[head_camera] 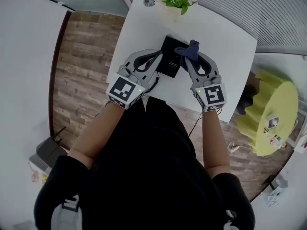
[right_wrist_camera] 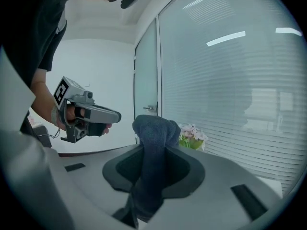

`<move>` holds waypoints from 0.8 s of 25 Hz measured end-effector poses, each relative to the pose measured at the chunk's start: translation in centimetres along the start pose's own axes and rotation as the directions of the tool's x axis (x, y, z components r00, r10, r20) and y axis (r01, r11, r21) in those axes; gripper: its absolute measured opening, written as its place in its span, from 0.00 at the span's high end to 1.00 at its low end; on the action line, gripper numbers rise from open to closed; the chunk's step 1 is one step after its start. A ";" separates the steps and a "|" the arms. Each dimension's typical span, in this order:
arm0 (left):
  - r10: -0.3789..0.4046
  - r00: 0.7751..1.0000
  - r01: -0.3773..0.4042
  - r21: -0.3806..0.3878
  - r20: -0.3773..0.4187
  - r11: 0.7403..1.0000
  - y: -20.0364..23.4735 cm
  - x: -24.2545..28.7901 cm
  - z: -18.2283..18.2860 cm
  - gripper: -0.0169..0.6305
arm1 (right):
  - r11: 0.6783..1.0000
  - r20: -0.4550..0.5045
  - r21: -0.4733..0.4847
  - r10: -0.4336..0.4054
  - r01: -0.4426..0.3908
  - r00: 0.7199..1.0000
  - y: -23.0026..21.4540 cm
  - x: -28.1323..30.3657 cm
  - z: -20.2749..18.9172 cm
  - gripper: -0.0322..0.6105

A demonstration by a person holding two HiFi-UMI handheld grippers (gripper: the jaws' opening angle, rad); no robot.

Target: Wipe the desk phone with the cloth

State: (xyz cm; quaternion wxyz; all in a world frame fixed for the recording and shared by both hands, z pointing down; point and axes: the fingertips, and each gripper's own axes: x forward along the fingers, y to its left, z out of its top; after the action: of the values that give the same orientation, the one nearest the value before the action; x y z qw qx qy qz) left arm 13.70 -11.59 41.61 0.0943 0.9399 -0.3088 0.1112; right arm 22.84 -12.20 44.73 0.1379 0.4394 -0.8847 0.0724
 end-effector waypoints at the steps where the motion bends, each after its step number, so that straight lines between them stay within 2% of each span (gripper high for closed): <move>1: 0.020 1.000 -0.020 -0.003 -0.005 1.000 0.3 0.2 -0.6 0.96 | 1.000 -0.011 -0.007 0.001 -0.001 1.000 -0.3 0.7 -0.6 0.77; 7: 0.088 0.996 -0.089 -0.010 -0.034 0.996 1.4 0.9 -4.0 0.96 | 0.998 -0.065 -0.051 -0.039 0.036 0.997 -1.4 4.3 -4.1 0.77; 16: 0.068 0.995 -0.070 -0.027 -0.072 0.997 2.3 2.8 -7.3 0.96 | 0.994 -0.192 -0.089 -0.079 0.062 0.978 -2.3 8.1 -9.6 0.77; 20: 0.054 0.994 -0.057 -0.031 -0.090 0.998 2.4 3.0 -8.1 0.96 | 0.992 -0.219 -0.098 -0.096 0.076 0.971 -2.4 8.7 -11.3 0.77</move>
State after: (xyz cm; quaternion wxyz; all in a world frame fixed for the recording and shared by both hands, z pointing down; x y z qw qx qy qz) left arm 13.43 -13.18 50.40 0.1206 0.9233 -0.3322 0.1504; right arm 21.76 -17.43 58.14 0.2588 0.4599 -0.8461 0.0755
